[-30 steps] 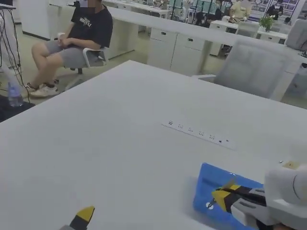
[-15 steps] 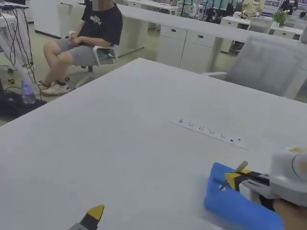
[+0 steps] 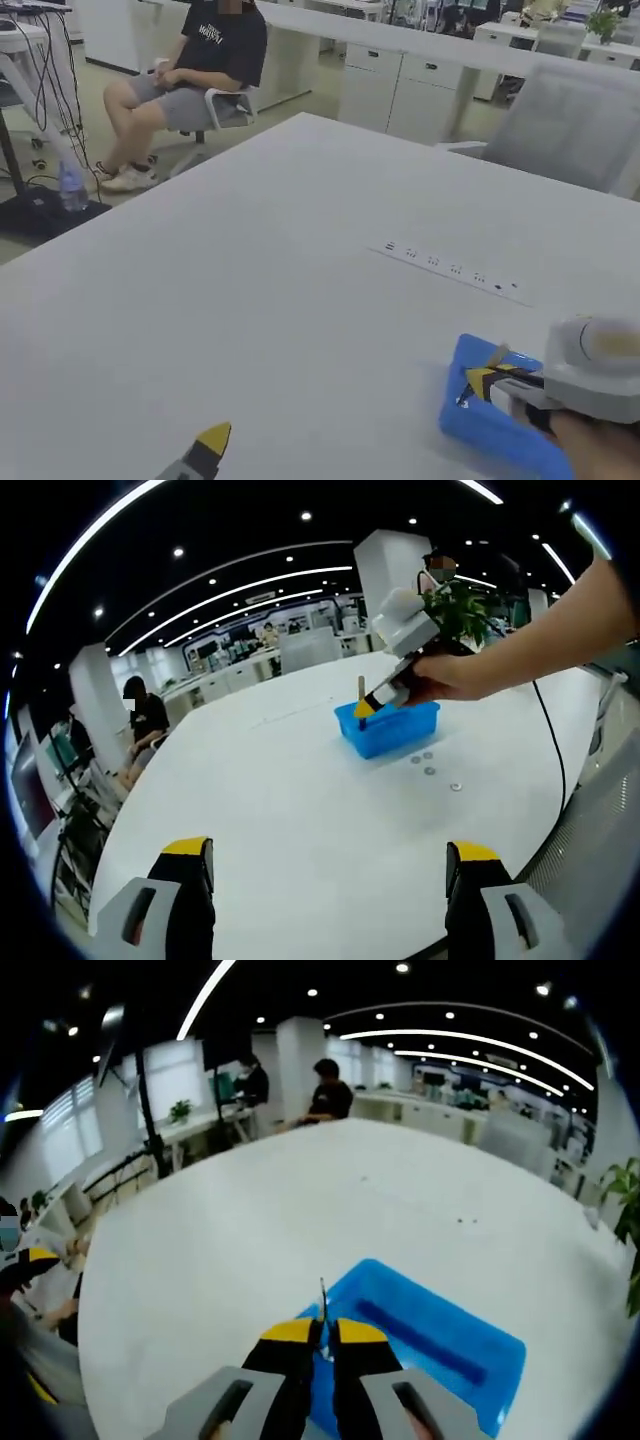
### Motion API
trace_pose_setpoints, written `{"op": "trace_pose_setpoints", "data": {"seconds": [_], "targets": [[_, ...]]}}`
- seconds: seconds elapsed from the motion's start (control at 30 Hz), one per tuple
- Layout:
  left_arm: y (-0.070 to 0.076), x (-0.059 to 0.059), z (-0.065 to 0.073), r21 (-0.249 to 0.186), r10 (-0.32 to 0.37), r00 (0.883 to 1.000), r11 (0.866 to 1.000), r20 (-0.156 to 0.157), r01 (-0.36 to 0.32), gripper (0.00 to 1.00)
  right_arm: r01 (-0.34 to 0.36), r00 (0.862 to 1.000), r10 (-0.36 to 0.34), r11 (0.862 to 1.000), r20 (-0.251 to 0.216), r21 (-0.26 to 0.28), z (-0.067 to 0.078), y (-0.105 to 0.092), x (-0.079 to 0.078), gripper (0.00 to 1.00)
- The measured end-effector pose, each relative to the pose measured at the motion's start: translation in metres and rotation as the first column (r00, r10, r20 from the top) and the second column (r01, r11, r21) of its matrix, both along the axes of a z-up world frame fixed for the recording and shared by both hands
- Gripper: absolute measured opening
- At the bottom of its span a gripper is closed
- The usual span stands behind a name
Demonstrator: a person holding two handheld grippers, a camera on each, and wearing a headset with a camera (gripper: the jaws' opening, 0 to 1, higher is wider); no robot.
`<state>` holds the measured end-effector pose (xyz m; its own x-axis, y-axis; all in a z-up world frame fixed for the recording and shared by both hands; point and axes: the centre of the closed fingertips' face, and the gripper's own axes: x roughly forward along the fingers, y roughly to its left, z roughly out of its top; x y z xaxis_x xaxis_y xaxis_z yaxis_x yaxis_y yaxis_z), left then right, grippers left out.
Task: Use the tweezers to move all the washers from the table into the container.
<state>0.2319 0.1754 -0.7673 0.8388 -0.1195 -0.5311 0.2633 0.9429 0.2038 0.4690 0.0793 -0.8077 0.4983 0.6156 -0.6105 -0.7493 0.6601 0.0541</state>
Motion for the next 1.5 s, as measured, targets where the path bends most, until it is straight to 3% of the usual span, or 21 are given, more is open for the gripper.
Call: {"op": "trace_pose_setpoints", "data": {"seconds": [0.13,0.43,0.9,1.07,1.27,1.37,1.5], "targets": [[0.0,0.0,-0.001,0.009,-0.001,1.0,1.0,-0.002,0.001,0.99,0.028,1.0,-0.028,0.999,-0.007,0.031,0.003,-0.003,0.001,0.03],[0.0,0.0,0.0,0.018,-0.005,1.0,1.0,0.004,0.005,0.99,0.044,0.999,-0.043,0.998,-0.027,0.037,0.007,-0.005,-0.001,0.04],[0.002,-0.001,0.001,0.019,-0.003,1.0,1.0,0.007,0.002,0.99,0.024,0.995,-0.034,0.994,0.091,0.104,0.072,-0.027,-0.032,0.03],[0.002,-0.001,0.002,0.006,0.001,1.0,1.0,0.012,-0.001,0.99,0.006,0.994,-0.019,0.993,0.109,0.117,0.083,-0.035,-0.05,0.03],[0.001,0.0,0.004,-0.01,0.003,1.0,1.0,0.022,-0.003,0.99,-0.004,0.993,-0.009,0.994,0.121,0.112,0.084,-0.044,-0.081,0.03],[0.001,0.0,0.003,-0.005,0.002,1.0,1.0,0.019,-0.002,0.99,-0.005,0.993,-0.006,0.996,0.119,0.093,0.076,-0.049,-0.09,0.03],[0.0,-0.001,0.002,0.0,-0.005,1.0,1.0,0.019,0.005,0.99,0.0,0.997,-0.007,0.997,0.077,0.083,0.057,-0.053,-0.1,0.03]]}}
